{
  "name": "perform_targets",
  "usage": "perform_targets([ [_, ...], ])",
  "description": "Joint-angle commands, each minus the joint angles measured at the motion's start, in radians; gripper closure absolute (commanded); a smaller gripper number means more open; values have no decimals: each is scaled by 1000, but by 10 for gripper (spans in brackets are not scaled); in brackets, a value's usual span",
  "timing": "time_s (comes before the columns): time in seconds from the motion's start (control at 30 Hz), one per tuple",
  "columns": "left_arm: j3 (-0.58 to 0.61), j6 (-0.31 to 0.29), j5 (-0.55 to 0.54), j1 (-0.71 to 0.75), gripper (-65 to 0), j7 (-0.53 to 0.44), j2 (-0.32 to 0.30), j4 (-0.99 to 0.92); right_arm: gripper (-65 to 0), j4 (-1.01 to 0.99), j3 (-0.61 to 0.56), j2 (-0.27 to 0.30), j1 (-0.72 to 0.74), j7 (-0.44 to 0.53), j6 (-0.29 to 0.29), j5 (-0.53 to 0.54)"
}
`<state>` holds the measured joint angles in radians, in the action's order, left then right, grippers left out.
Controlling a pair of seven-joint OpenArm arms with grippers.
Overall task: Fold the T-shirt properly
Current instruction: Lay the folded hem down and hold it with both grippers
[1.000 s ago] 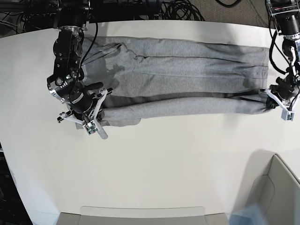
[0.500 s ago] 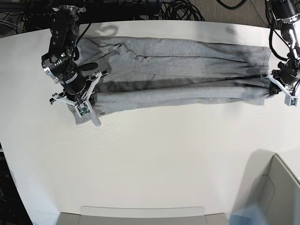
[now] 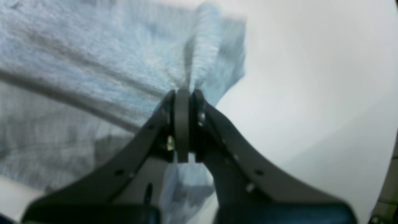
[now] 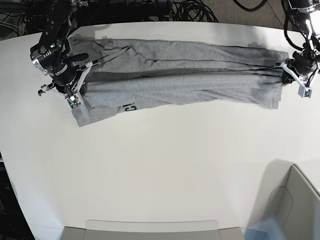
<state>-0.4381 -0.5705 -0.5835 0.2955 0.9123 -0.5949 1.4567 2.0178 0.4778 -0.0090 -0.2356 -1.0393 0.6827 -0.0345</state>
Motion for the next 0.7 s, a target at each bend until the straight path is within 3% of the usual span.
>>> perform_targets([
  [0.0,-14,10,7,5,0,-15,-26,17,0,19,6,10,-3,11,15,-12],
  [0.63,-14,14,12,69,0,-14,2,101,0,42,-11,-3,-129,12,15,-12],
  [0.67,-14,14,12,69,-25,-14,2,101,0,42,-11,-3,-129,12,15,-12],
])
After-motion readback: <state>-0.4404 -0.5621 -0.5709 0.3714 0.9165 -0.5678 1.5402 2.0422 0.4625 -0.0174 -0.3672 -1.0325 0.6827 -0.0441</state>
